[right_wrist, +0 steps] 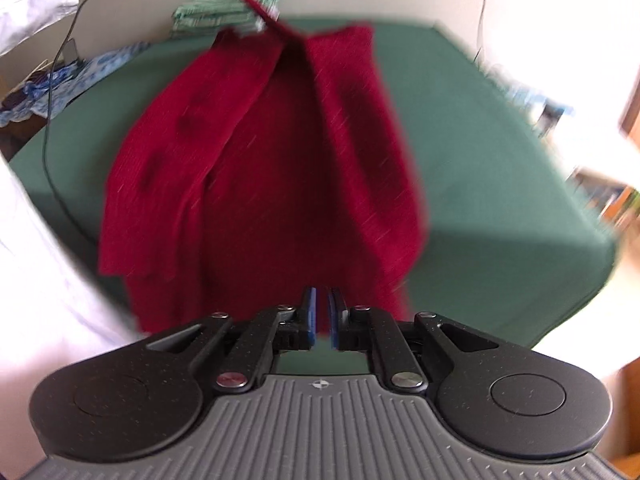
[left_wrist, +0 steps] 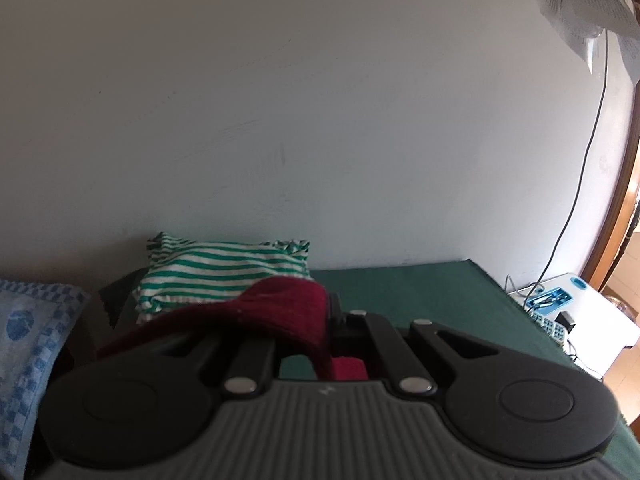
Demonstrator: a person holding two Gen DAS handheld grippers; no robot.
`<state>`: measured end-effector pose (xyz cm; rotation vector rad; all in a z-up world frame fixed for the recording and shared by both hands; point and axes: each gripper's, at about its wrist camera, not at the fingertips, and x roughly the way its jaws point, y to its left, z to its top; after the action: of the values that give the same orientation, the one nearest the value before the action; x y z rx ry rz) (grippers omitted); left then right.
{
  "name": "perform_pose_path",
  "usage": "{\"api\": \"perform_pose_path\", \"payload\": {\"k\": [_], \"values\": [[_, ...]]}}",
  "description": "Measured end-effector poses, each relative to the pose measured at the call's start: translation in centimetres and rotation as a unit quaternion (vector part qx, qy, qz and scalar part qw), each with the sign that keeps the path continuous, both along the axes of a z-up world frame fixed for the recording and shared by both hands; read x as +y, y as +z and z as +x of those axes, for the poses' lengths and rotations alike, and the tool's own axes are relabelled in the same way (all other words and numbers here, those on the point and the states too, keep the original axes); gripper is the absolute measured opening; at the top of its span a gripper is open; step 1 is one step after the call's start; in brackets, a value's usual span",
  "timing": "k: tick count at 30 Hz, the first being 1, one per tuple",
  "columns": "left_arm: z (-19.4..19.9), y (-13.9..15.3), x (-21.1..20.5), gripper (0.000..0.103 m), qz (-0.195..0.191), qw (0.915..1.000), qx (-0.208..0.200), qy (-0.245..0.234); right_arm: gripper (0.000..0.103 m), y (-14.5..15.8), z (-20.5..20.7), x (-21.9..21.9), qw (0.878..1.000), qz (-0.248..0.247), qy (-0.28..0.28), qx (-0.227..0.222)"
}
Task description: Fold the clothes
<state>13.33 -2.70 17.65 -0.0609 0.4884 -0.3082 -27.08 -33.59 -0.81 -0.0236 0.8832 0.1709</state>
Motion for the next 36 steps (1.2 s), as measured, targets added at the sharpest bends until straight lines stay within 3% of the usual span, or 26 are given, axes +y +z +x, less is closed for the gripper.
{"api": "perform_pose_path", "payload": {"k": [2, 4, 7, 11, 13, 15, 17, 20, 24, 30, 33, 35, 36], "values": [[0.1, -0.9, 0.7, 0.000, 0.003, 0.9999, 0.008, 0.007, 0.007, -0.1, -0.6, 0.3, 1.000, 0.008, -0.002, 0.001], [0.2, -1.6, 0.9, 0.000, 0.000, 0.9999, 0.014, 0.009, 0.012, 1.0, -1.7, -0.4, 0.998, -0.010, -0.043, -0.032], [0.3, -2.2, 0.8, 0.000, -0.002, 0.9998, 0.018, 0.006, 0.047, 2.0, -2.6, -2.1, 0.995, -0.048, -0.071, -0.054], [0.5, -1.8, -0.1, 0.000, 0.000, 0.9999, 0.013, -0.004, 0.043, 1.0, -1.2, -2.6, 0.993, -0.112, -0.013, -0.043], [0.6, -1.3, -0.4, 0.000, -0.001, 0.9999, 0.010, -0.010, 0.044, 0.1, 0.3, -2.9, 0.993, -0.117, 0.023, -0.022], [0.5, -0.8, -0.8, 0.000, -0.001, 0.9999, 0.005, -0.015, 0.038, -0.8, 1.4, -3.2, 0.992, -0.116, 0.044, 0.004], [0.5, -0.3, -1.2, 0.000, -0.001, 0.9998, 0.001, -0.021, 0.009, -0.9, 1.5, -3.4, 0.991, -0.121, 0.049, 0.020], [0.4, 0.2, -1.2, 0.000, -0.008, 0.9997, 0.000, -0.023, 0.006, 0.4, 0.3, -3.1, 0.993, -0.103, 0.048, 0.020], [0.1, 0.8, -0.5, 0.000, -0.026, 0.9996, -0.006, -0.014, 0.006, 1.3, -1.1, -0.9, 0.991, -0.115, 0.061, 0.007], [0.5, 0.1, 0.5, 0.000, -0.043, 0.9990, -0.003, 0.013, 0.007, -3.4, -0.4, 2.7, 0.993, -0.105, 0.057, 0.014], [0.5, -0.6, 0.2, 0.000, -0.035, 0.9994, 0.002, 0.009, 0.012, -6.1, 0.6, 3.6, 0.990, -0.112, 0.059, 0.057], [0.4, -0.4, 0.2, 0.000, -0.035, 0.9994, -0.002, 0.006, 0.011, -6.1, 0.5, 3.9, 0.986, -0.115, 0.080, 0.091], [0.4, -0.4, 0.2, 0.000, -0.035, 0.9994, -0.003, 0.005, 0.011, -4.8, -0.1, 3.7, 0.988, -0.110, 0.084, 0.071]]}}
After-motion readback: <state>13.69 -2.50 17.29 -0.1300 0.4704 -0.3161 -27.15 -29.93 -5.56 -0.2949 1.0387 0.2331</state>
